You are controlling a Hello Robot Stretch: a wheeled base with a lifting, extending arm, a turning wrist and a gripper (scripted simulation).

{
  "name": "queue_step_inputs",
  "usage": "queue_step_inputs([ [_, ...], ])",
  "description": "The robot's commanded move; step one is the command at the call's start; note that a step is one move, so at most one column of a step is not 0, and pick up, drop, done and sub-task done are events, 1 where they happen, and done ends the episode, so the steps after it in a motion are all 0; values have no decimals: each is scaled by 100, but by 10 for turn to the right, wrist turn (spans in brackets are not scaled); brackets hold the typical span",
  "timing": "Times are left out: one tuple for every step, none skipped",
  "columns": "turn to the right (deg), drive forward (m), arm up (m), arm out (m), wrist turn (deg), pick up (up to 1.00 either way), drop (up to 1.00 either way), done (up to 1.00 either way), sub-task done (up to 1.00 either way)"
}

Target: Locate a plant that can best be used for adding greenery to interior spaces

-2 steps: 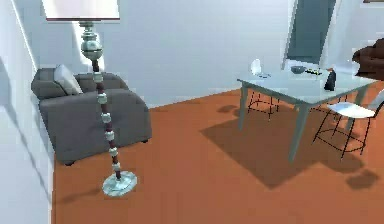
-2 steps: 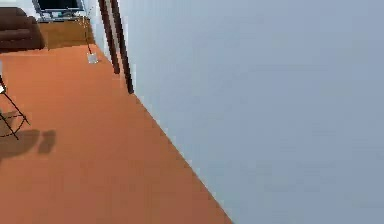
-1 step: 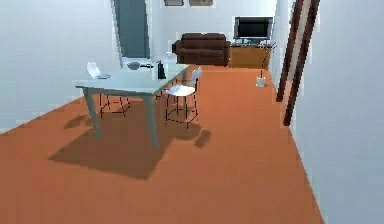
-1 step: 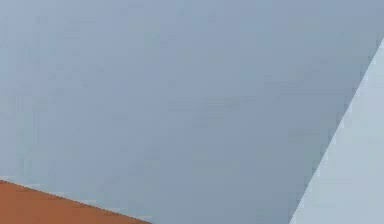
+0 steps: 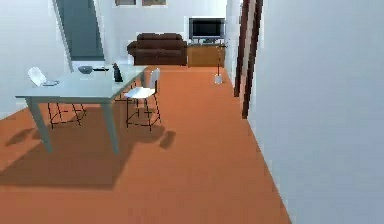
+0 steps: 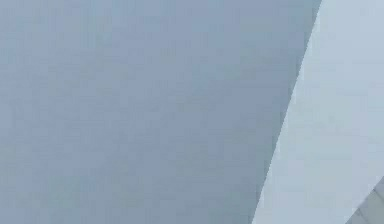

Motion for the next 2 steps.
queue_step_inputs([
  [30, 0, 0, 0, 0, 0, 0, 0, 0],
  [0, 15, 0, 0, 0, 0, 0, 0, 0],
])
